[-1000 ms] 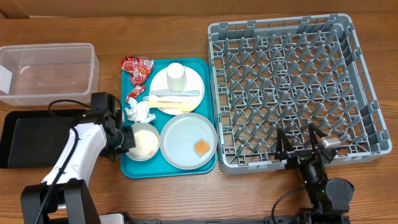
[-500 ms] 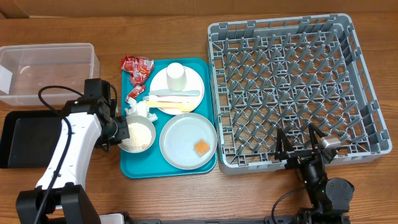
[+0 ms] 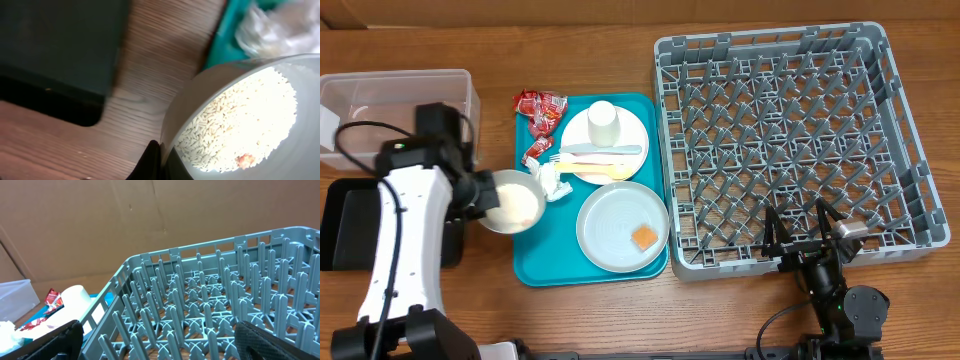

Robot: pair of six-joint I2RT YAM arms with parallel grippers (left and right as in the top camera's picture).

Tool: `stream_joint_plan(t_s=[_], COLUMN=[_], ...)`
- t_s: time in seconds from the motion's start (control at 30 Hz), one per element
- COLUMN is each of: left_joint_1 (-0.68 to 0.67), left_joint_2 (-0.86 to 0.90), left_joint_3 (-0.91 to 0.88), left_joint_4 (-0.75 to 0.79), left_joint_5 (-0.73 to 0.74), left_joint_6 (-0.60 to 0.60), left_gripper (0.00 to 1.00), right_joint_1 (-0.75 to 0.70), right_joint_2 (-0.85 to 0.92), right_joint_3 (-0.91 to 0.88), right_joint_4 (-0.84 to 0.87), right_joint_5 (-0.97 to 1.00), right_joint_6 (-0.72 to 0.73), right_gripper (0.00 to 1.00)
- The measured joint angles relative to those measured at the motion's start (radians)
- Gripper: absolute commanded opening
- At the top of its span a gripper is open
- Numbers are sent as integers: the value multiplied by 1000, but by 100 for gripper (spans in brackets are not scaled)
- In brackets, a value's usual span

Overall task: Sort waste into correct bins and load items into the dishwasher rack
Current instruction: 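Lift the bowl and carry it left over the black tray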

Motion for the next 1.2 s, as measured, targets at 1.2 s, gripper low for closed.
stream_joint_plan(t_s=[1.2], left_joint_1=[338], left_joint_2=[0], left_joint_3=[4], left_joint_4=[435], left_joint_5=[-473], left_joint_6=[713], left_gripper=[4], right_joint_1=[0], right_joint_2=[0], right_joint_3=[0], right_joint_4=[-1], right_joint_5=[0], right_joint_6=[0], right_gripper=[100])
